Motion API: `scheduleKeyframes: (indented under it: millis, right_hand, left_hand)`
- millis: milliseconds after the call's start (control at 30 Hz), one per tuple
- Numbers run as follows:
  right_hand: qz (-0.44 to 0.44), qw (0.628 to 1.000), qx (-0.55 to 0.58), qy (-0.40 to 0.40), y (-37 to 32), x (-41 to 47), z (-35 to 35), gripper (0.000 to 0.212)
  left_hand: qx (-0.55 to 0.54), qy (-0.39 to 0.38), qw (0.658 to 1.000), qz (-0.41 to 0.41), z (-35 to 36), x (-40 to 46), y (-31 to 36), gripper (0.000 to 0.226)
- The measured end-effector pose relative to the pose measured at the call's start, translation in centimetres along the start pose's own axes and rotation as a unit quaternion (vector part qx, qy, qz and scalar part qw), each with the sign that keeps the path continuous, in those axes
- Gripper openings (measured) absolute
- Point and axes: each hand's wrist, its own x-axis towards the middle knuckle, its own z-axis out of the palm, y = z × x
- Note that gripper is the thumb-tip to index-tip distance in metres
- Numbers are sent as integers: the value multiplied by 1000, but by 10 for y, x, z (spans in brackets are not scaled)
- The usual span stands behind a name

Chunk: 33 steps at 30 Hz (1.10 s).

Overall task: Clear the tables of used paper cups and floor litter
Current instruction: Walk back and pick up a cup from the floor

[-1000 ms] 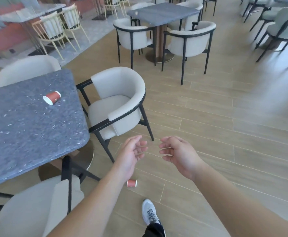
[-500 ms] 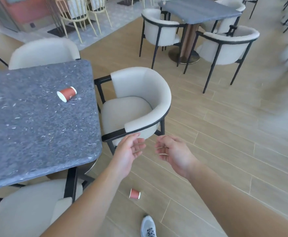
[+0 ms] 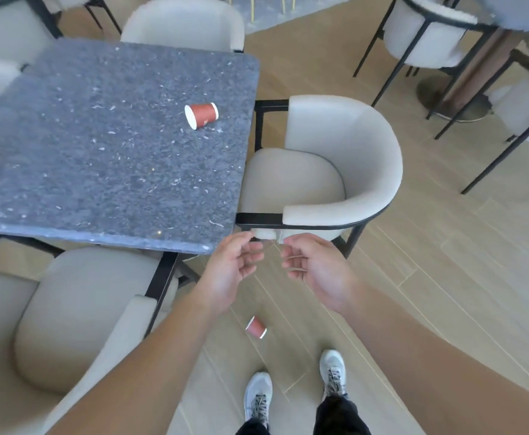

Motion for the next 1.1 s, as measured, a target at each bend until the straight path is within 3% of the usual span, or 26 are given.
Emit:
scheduleKeyframes:
  millis: [100,233,600,700,833,933,1100]
  right_hand:
    - [20,999,-16,-28,7,13,-8,14]
    - [61,996,-39,-54,24,31,-28,21]
    - [131,981,-108,-99,90,110,-62,6]
    - [135,980,-109,-101,129,137,-68,8]
    - [144,979,-108,-94,195,184,-74,12]
    - [157,979,-100,-81,266,234,-81,14]
    - [181,977,-74,-85,377,315,-88,10]
  left_hand:
    - [18,31,999,-5,4,2,-15,33]
    - [53,71,996,-33,17,9,-48,17]
    - [45,190,978,-71,22,55,-133,7]
    - [109,177,974,-95,10,82,-173,6]
    - [112,183,973,-87,-15,122,-230,7]
    - [113,189,971,-94,-42,166,-295,14]
    - [108,226,962,-108,-85,250,-413,8]
